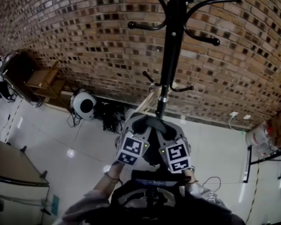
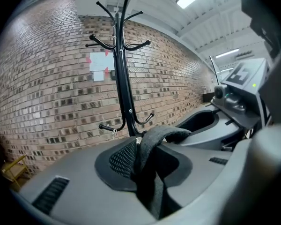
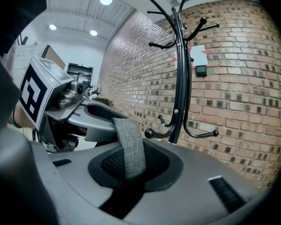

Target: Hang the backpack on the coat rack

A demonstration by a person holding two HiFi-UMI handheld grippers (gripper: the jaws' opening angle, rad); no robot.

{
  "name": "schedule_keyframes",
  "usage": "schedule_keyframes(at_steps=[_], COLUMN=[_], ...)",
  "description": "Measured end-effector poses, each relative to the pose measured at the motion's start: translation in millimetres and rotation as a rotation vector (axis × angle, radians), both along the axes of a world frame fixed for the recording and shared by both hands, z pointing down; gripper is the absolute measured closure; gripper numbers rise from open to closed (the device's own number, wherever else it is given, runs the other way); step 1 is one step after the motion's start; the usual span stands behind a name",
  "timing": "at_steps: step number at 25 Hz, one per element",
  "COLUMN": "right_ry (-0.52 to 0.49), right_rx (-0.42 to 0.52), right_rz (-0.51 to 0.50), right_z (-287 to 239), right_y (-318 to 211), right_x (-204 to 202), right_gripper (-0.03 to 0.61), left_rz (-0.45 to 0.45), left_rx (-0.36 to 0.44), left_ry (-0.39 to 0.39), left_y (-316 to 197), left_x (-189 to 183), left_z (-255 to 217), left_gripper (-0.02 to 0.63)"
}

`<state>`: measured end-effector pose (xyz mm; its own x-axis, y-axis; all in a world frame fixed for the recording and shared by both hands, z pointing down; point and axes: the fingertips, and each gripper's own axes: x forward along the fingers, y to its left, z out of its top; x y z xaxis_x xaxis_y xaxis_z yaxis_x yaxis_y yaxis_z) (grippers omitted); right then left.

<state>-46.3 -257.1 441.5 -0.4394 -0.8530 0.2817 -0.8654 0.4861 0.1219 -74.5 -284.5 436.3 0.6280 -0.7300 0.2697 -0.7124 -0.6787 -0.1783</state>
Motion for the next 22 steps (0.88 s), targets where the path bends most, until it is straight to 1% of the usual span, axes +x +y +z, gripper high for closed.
schedule_keyframes(at_steps=[5,9,13,16,18,22], right_ry=[0.020,0.044,0.066,0.083,0.078,0.049], right_rx=[-0.019,-0.034,-0.022,-0.031,-0.038,-0.042], right_rz=[0.015,0.008,-0.032,-0.071,-0.090,-0.121], right_z=[9,17,9,12,15,15], right_y=[-14,-23,-38,-47,-51,-63], right_x=[7,14,15,15,16,15], right_gripper=[0.494,0.494,0.494,0.494,0.494,0.494], left_rz=[0.016,0.014,0.048,0.036,0.031,0.034], left_rx=[-0.013,-0.021,0.004,-0.017,-0.029,-0.001], left_ry=[-0.029,-0.055,-0.089,-0.097,-0.092,-0.102], left_y=[-13,-22,-35,-42,-46,-58], left_x=[7,13,15,15,16,19], left_z=[12,19,13,16,18,19], left_gripper=[0.520,0.520,0.520,0.522,0.522,0.521])
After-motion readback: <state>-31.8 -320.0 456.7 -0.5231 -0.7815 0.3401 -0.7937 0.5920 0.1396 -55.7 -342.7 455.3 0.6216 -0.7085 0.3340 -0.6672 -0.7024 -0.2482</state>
